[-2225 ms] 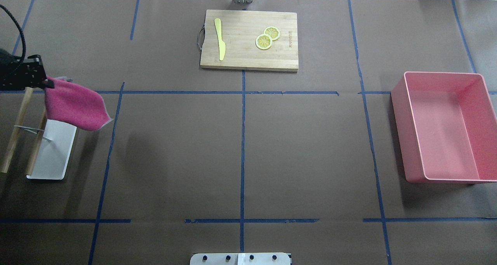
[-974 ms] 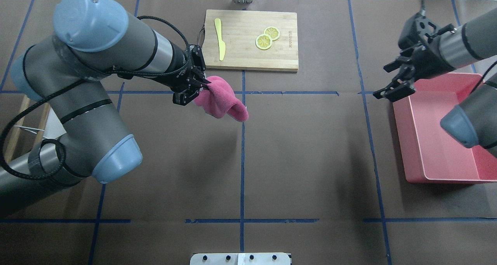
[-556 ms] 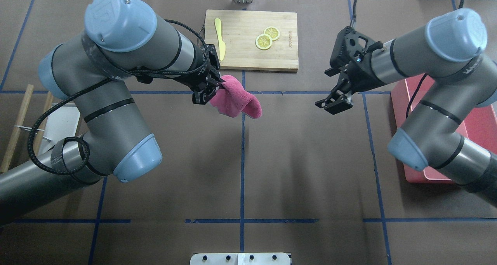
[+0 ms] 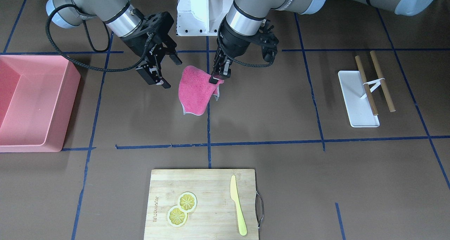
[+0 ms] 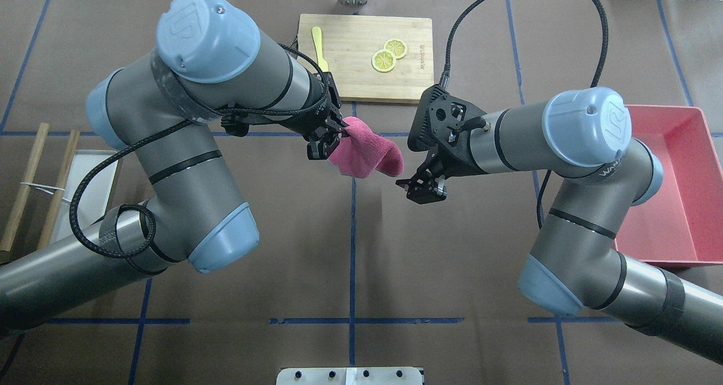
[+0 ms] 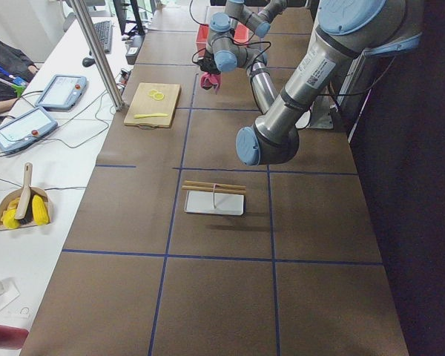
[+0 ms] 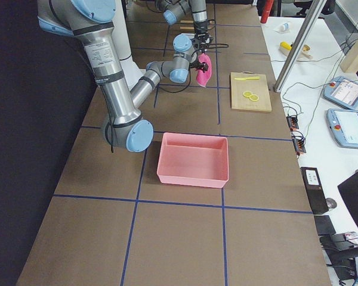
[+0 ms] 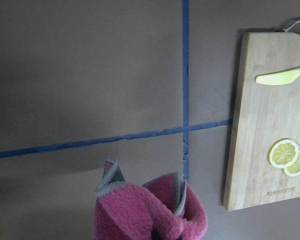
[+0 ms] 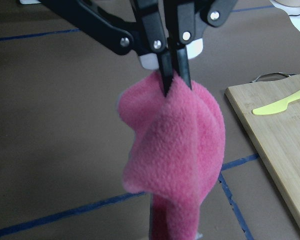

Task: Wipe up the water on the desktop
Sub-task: 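Move the right gripper to the pink cloth and grasp it beside the left gripper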

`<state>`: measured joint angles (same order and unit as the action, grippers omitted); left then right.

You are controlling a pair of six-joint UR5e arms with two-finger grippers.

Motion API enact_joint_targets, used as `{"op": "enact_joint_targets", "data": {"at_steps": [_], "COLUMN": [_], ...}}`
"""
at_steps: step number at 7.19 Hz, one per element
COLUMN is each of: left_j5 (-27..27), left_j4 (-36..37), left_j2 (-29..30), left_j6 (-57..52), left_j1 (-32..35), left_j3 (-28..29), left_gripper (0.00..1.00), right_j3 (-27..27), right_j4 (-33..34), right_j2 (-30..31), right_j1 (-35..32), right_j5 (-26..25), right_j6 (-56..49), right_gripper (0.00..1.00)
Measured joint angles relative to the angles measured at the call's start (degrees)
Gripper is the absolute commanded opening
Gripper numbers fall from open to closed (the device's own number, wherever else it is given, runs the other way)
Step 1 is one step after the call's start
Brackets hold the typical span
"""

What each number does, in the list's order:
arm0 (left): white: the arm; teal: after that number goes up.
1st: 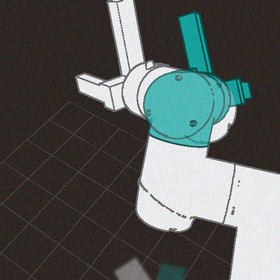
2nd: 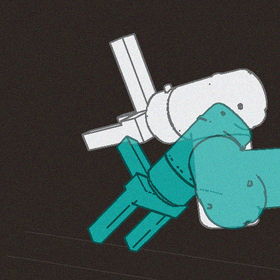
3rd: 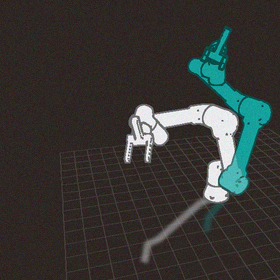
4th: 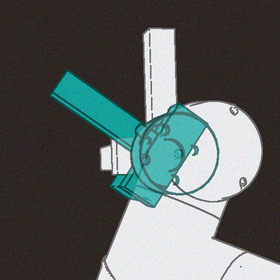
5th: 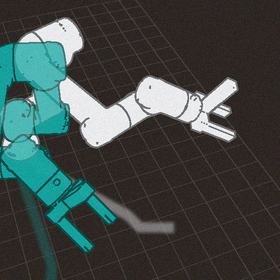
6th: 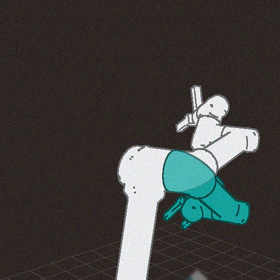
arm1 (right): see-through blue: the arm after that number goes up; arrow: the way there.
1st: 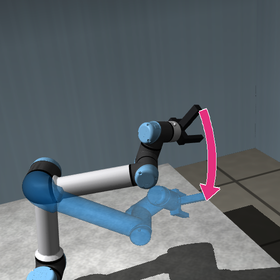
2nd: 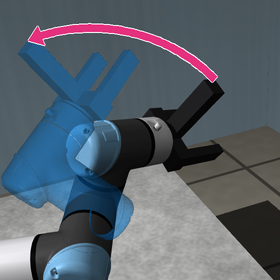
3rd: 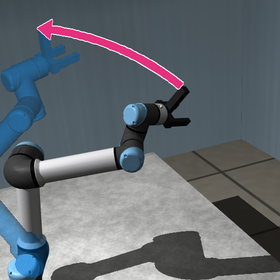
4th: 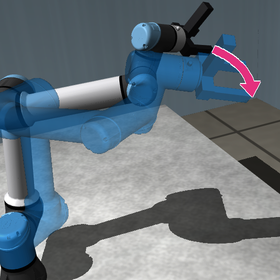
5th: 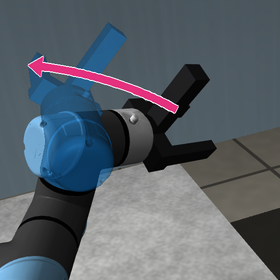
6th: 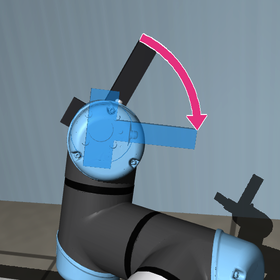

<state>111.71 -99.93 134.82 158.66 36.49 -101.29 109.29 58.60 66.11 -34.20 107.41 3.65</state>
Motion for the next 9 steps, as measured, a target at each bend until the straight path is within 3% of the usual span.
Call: {"op": "enact_joint_targets", "data": {"at_steps": [3, 4, 6, 7, 9], "left_j5": [0.0, 0.0, 0.0, 0.0, 0.0], "left_j4": [-0.2, -0.2, -0.3, -0.4, -0.5], "left_j2": [1.4, 1.8, 2.2, 2.2, 2.1], "left_j6": [1.6, 2.1, 2.4, 2.3, 1.8], "left_j1": [-1.7, -2.0, -2.3, -2.4, -2.4], "left_j3": [0.0, 0.0, 0.0, 0.0, 0.0], "left_gripper": [0.10, 0.10, 0.14, 0.20, 0.24], "right_j3": [0.0, 0.0, 0.0, 0.0, 0.2], "right_j4": [0.0, -0.1, 0.0, 0.0, 0.0], "right_j2": [-0.5, -0.5, -0.6, -0.6, -0.6], "right_j1": [0.9, 1.1, 1.1, 1.2, 1.2], "right_j5": [-0.9, -1.0, -1.0, -0.9, -0.6], "right_j6": [0.2, 0.2, 0.3, 1.0, 3.0], "right_gripper": [0.99, 0.93, 0.16, 0.00, 0.00]}}
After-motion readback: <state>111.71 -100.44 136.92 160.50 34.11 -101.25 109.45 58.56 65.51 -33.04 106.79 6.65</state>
